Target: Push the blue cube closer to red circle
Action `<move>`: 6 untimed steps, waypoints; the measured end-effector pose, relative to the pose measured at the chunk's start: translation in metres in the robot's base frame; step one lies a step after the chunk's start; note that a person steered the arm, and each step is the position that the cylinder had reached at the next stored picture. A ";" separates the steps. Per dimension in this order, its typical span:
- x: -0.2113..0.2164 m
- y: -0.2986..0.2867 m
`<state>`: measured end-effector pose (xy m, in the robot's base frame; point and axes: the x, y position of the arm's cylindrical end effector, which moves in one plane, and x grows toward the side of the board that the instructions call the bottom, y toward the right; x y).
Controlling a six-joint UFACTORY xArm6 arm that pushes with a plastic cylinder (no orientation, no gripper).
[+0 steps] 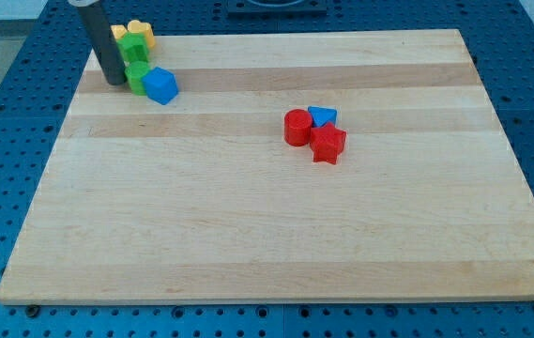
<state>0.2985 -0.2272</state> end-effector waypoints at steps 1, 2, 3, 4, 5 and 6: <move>0.006 0.030; 0.011 0.059; 0.018 0.086; 0.019 0.077; 0.020 0.025; 0.040 0.024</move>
